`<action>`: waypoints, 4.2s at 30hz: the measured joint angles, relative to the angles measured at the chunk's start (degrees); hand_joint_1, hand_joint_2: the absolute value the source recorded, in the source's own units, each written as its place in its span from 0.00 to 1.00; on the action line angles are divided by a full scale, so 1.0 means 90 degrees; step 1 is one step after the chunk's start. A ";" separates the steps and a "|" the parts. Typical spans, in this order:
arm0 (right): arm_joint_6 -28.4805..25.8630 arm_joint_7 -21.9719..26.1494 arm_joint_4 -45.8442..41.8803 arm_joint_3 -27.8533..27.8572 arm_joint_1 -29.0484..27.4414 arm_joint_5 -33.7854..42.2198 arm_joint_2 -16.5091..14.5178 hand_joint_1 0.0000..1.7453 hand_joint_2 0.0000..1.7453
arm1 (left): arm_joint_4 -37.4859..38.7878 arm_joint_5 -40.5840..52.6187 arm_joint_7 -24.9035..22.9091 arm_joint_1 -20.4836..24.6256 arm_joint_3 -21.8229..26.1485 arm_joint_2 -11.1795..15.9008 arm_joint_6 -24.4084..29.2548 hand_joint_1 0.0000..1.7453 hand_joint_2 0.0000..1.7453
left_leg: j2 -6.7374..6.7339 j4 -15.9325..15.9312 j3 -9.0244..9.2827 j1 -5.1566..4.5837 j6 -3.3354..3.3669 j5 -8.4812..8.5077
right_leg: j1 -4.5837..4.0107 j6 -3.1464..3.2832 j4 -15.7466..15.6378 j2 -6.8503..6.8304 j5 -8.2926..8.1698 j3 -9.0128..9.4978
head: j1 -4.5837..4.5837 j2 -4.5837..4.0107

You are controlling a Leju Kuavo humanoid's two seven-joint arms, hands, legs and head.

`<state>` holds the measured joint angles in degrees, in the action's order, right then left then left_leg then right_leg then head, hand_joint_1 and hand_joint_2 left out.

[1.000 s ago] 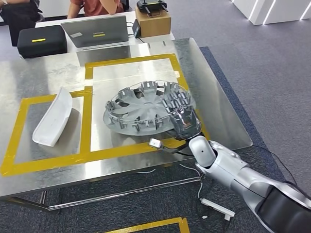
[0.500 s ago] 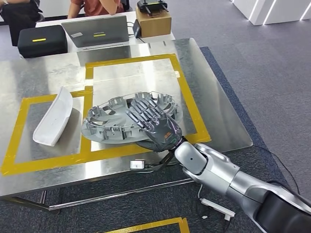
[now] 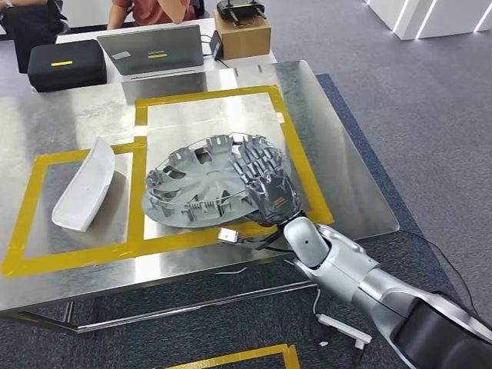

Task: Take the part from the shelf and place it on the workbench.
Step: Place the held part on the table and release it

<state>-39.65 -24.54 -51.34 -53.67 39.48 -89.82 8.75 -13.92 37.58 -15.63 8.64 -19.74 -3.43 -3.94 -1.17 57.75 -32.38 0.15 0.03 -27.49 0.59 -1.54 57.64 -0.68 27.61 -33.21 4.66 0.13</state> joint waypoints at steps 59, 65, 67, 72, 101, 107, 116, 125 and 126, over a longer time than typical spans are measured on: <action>0.2594 0.2560 -0.2715 0.0955 -0.0310 0.3115 -0.1007 0.00 1.00 | 0.0005 -0.0205 -0.0022 -0.0199 0.0576 -0.0088 0.0191 0.00 0.00 | -0.0001 0.0004 -0.0019 0.0000 -0.0002 -0.0002 | -0.0001 0.0002 0.0000 0.0002 0.0002 -0.0023 | -0.0001 0.0000; 0.2592 0.2587 -0.2970 0.0828 -0.0329 0.3118 -0.0940 0.00 1.00 | 0.0005 -0.0228 -0.0022 -0.0207 0.0589 -0.0097 0.0191 0.00 0.00 | -0.0001 0.0005 -0.0019 0.0000 -0.0002 -0.0002 | -0.0001 0.0002 0.0000 0.0003 0.0002 -0.0023 | -0.0001 0.0000; 0.2593 0.2597 -0.3070 0.0778 -0.0327 0.3122 -0.0917 0.00 1.00 | 0.0005 -0.0236 -0.0022 -0.0210 0.0602 -0.0101 0.0191 0.00 0.00 | -0.0001 0.0005 -0.0019 0.0000 -0.0002 -0.0002 | -0.0001 0.0002 0.0000 0.0003 0.0002 -0.0023 | -0.0001 0.0000; 0.2650 0.2534 -0.3182 0.0655 -0.0296 0.3130 -0.0864 0.00 1.00 | 0.0005 -0.0251 -0.0022 -0.0219 0.0650 -0.0109 0.0191 0.00 0.00 | -0.0001 0.0004 -0.0020 0.0000 -0.0002 -0.0002 | -0.0001 0.0002 0.0000 0.0002 0.0003 -0.0024 | 0.0000 0.0000; 0.2660 0.0558 -0.1079 0.1445 -0.0701 0.1248 -0.0758 0.00 1.00 | 0.0057 -0.0565 0.0116 -0.0503 0.1098 -0.0055 0.0483 0.00 0.00 | 0.0000 0.0008 -0.0022 0.0000 0.0000 -0.0006 | -0.0001 0.0000 -0.0001 0.0001 0.0001 -0.0024 | 0.0001 0.0000; 0.2652 0.0059 -0.1078 0.1930 -0.0902 0.0374 -0.0631 0.00 1.00 | 0.0072 -0.0604 0.0121 -0.0554 0.1169 -0.0060 0.0555 0.00 0.00 | 0.0000 0.0009 -0.0021 0.0000 0.0000 -0.0006 | -0.0001 0.0000 -0.0001 0.0002 0.0001 -0.0024 | 0.0000 0.0000; 0.2896 -0.0687 -0.1455 0.2131 -0.1111 0.0004 -0.0354 0.00 1.00 | 0.0106 -0.0650 0.0155 -0.0604 0.1265 -0.0086 0.0604 0.00 0.00 | 0.0000 0.0009 -0.0023 0.0000 0.0000 -0.0006 | -0.0001 0.0001 -0.0001 0.0001 0.0001 -0.0026 | -0.0001 0.0000; 0.3094 -0.0812 -0.1939 0.2094 -0.1214 -0.0015 0.0018 0.00 1.00 | 0.0117 -0.0675 0.0199 -0.0637 0.1318 -0.0111 0.0650 0.00 0.00 | -0.0001 0.0009 -0.0024 -0.0001 0.0002 -0.0008 | 0.0000 0.0000 -0.0001 0.0002 0.0001 -0.0026 | 0.0000 0.0000; 0.3122 -0.0820 -0.1964 0.2091 -0.1216 -0.0015 0.0038 0.00 1.00 | 0.0117 -0.0682 0.0199 -0.0637 0.1319 -0.0112 0.0650 0.00 0.00 | -0.0001 0.0009 -0.0024 -0.0001 0.0002 -0.0008 | 0.0000 0.0000 -0.0001 0.0002 0.0001 -0.0026 | 0.0000 0.0000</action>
<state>-11.55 -31.91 -69.02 -34.85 28.54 -89.95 9.09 -12.87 31.45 -13.84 2.92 -7.86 -4.43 1.90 -1.18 57.83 -32.60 0.14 0.04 -27.56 0.59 -1.54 57.63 -0.67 27.62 -33.44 4.66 0.13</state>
